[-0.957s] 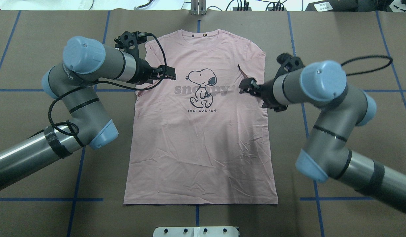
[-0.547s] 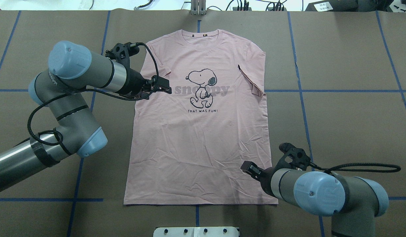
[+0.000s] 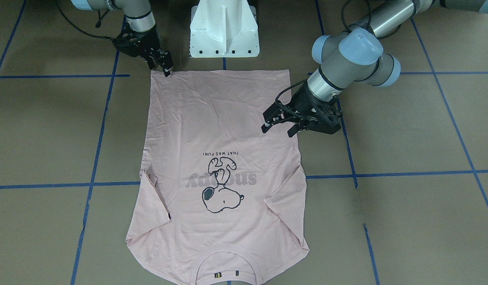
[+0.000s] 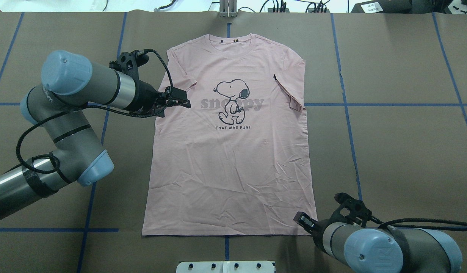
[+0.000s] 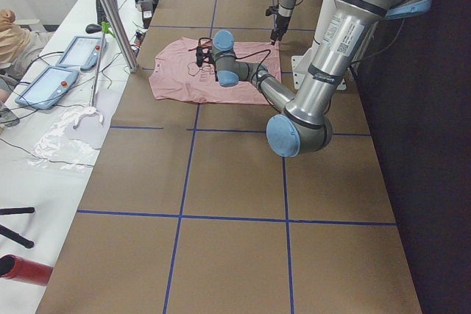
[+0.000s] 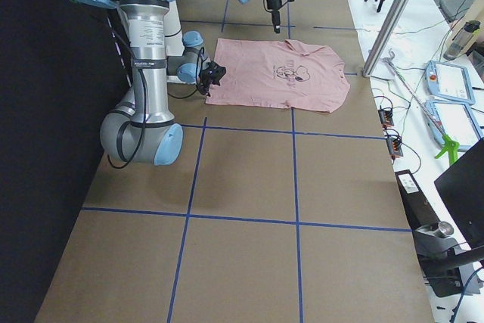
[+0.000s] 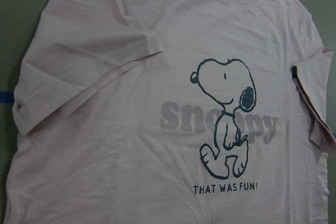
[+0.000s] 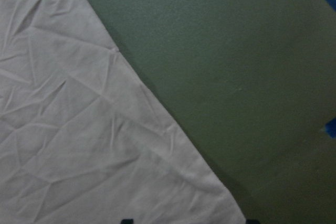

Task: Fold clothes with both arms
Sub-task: 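Move the right gripper to the hem corner while the left gripper follows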

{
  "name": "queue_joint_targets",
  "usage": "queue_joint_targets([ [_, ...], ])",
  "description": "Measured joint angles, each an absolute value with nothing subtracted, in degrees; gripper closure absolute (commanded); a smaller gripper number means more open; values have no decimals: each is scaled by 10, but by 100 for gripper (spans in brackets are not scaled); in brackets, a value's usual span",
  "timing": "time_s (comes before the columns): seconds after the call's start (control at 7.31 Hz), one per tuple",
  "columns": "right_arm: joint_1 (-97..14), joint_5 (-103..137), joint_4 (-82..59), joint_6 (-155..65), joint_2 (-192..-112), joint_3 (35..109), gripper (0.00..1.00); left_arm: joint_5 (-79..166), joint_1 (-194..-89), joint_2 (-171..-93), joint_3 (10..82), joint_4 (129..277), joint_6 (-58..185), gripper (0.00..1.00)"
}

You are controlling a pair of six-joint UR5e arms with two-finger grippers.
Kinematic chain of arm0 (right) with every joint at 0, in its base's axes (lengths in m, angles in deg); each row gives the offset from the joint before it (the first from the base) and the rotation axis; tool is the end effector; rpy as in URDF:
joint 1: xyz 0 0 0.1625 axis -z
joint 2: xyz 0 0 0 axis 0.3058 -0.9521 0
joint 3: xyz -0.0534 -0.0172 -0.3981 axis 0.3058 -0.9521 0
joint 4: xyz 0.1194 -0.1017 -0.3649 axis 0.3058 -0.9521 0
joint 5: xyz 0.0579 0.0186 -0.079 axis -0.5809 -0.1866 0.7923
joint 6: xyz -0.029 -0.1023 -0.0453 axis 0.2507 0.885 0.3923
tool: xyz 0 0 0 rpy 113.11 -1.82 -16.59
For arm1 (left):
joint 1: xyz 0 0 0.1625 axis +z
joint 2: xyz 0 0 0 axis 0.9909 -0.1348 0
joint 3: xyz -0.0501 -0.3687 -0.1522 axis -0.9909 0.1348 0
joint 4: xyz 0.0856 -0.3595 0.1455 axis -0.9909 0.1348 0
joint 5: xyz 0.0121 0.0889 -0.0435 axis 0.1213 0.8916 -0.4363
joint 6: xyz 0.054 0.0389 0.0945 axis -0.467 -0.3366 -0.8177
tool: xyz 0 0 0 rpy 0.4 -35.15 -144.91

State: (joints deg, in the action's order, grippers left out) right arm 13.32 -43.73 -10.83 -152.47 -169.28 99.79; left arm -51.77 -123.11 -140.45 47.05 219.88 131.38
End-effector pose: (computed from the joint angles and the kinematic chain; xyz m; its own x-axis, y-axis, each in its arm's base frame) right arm -0.4709 -0.1834 0.3636 0.4733 0.5934 0.6510 -0.5082 0.7876 -0.3485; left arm 0.4313 -0.4797 0.2617 0.2485 -0.0647 -0.9665 0.2225 0.9749 -0.0080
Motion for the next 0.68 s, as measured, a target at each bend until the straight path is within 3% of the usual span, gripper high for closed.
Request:
queue_joint_targets([
  [0.41,137,-435,-110,-1532,-1702,997,35,-515,-1233,-1404,471,2198,1316,2],
  [0.68,137,-435,-110,-1533,-1702,994,77,-507,-1232,-1403,471,2198,1316,2],
])
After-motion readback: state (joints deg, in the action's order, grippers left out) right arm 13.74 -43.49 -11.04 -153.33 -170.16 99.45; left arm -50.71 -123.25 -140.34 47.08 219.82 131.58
